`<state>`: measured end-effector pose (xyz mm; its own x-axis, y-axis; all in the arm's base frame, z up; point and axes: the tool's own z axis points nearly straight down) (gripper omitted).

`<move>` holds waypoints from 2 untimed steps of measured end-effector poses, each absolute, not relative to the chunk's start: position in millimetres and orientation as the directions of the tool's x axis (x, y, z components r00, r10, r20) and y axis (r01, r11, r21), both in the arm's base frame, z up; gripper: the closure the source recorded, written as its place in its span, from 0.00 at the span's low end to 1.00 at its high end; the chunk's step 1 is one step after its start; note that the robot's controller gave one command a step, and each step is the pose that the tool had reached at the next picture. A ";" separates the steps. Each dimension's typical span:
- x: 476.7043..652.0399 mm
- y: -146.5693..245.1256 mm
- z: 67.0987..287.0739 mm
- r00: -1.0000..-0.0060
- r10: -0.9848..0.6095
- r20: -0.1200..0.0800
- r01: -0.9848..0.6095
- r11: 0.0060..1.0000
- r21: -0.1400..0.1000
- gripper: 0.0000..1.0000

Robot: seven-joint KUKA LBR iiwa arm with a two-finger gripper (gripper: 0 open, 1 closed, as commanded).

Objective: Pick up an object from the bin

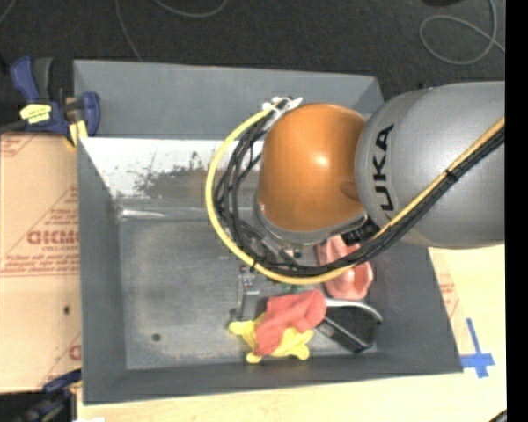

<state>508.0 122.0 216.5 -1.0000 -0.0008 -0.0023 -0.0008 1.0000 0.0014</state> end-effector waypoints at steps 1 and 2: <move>499.8 76.6 188.2 -0.999 -0.044 -0.003 -0.044 0.999 0.002 0.00; 516.4 28.9 133.7 -0.998 -0.057 -0.009 -0.057 0.998 0.000 0.00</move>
Offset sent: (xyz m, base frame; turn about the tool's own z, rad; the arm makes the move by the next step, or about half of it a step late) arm 0.0161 -0.1113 -0.1097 -0.0624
